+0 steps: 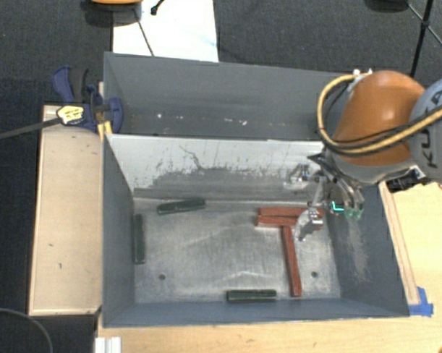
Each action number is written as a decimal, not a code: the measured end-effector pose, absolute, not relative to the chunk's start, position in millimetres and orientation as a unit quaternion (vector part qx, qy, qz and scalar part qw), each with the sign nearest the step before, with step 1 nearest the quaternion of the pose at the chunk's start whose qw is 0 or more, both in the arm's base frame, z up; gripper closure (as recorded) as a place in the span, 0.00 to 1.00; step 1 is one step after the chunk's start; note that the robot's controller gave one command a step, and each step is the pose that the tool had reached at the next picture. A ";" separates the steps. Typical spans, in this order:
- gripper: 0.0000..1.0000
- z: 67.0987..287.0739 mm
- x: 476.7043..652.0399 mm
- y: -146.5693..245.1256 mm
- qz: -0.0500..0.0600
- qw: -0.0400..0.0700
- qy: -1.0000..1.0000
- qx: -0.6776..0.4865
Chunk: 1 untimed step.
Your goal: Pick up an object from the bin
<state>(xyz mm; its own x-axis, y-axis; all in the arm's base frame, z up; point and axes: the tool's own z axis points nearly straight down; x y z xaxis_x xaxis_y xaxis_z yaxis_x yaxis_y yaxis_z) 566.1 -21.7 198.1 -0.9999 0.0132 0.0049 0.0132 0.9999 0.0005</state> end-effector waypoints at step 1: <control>0.00 202.6 567.6 -21.7 0.000 -0.002 -1.000 -0.006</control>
Offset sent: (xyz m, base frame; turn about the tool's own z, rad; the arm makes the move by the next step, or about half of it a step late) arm 0.0138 -0.0068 -0.0871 0.1398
